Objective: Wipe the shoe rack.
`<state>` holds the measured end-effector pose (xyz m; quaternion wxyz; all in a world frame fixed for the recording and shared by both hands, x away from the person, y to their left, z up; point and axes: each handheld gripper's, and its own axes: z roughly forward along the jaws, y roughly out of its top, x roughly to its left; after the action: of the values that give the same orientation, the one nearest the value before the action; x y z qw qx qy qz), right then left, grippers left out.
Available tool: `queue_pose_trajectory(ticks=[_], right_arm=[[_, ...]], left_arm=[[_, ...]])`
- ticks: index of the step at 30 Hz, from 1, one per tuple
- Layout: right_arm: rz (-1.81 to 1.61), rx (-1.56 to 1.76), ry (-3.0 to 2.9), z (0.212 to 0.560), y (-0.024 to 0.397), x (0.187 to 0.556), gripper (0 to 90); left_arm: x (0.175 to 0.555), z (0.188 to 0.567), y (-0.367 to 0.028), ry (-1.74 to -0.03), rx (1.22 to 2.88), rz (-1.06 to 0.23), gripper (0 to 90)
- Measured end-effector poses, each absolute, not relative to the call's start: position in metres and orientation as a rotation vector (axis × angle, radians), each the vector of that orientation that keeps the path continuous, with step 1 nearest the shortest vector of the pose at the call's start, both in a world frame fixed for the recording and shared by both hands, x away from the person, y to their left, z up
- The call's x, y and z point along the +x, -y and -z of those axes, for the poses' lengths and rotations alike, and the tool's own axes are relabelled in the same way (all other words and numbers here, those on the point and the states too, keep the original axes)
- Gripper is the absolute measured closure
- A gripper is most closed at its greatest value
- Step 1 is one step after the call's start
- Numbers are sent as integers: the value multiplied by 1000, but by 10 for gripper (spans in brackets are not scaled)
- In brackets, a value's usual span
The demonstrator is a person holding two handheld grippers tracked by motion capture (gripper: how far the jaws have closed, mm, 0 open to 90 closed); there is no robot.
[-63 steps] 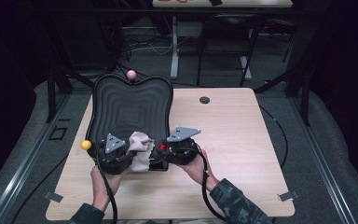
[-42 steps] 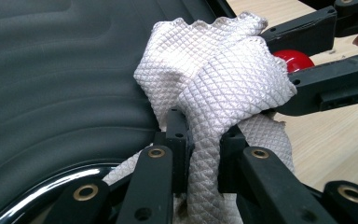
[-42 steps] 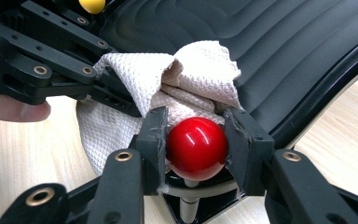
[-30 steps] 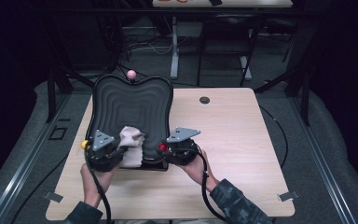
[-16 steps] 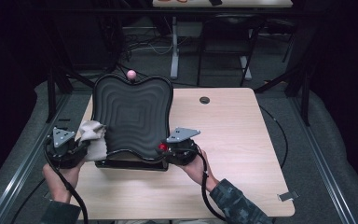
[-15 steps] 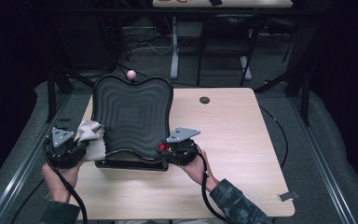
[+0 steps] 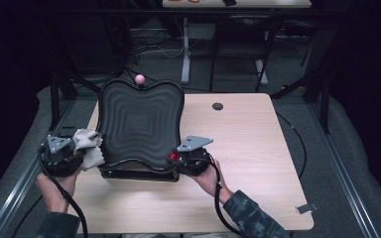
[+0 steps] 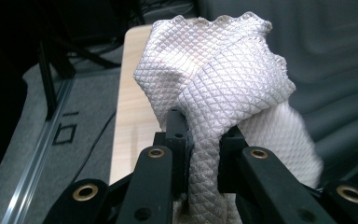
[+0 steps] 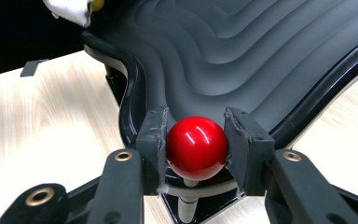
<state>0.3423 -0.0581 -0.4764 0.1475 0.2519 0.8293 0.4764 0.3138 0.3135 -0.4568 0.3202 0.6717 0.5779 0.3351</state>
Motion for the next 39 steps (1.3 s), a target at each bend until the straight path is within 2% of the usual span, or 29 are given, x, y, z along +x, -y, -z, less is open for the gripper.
queue_pose_trajectory(ticks=[7,16,23,31,39], right_arm=[[-1371,722,-2386,477,58,343,602],[-1368,720,-2386,477,58,342,603],[-1365,722,-2386,477,58,342,602],[-1367,723,-2385,477,58,342,602],[-1369,719,-2383,477,58,342,602]], left_arm=[[310,444,-313,-1471,1685,-845,796],[318,451,-303,-1450,1738,-818,794],[319,449,-304,-1466,1760,-862,797],[328,441,-308,-1463,1710,-874,796],[345,451,-314,-1493,1733,-775,795]])
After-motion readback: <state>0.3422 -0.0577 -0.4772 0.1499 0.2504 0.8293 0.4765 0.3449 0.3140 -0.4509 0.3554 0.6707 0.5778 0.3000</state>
